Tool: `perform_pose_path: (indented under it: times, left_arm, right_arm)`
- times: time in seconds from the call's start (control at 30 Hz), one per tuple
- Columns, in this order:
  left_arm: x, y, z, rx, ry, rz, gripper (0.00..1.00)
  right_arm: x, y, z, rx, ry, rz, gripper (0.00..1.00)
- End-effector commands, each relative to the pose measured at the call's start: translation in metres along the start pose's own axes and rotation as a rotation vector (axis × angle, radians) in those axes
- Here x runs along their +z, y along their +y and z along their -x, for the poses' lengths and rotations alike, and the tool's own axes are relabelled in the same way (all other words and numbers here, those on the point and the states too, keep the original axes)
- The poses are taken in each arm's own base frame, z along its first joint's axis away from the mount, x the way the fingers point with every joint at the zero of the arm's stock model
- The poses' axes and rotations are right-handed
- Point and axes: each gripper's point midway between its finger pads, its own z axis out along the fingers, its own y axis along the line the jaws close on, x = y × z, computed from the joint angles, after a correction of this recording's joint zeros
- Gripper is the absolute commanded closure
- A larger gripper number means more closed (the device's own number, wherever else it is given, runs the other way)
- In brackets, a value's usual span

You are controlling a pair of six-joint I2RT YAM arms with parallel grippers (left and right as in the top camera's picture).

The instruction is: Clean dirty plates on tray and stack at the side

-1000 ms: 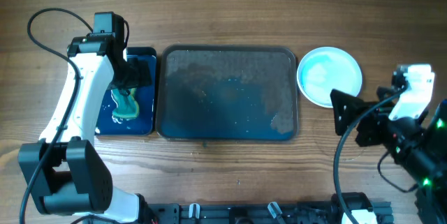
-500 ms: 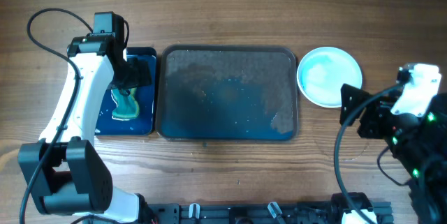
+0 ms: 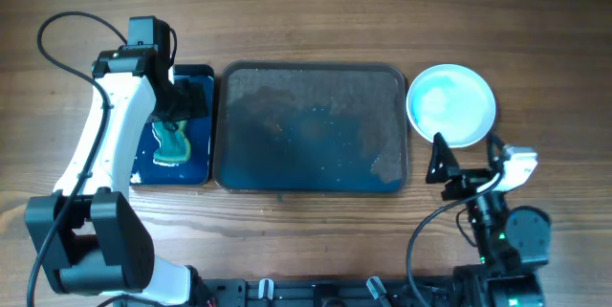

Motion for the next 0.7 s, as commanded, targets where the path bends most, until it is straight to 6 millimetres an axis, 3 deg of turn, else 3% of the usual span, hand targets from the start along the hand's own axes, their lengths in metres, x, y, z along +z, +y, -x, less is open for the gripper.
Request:
perform_pose_path:
  times: [0.0,0.67]
  left_arm:
    - [-0.0021,-0.0017,0.0027,-0.009,-0.008,-0.007,0.0]
    - [-0.0021,-0.0017,0.0027,-0.009,-0.008,-0.007,0.0]
  right_arm:
    - [0.0006,0.0018,-0.017,0.003,-0.036,0.042,0.0]
    - [0.0046,-0.0001,-0.0209,-0.044,-0.085,0.048,0.0]
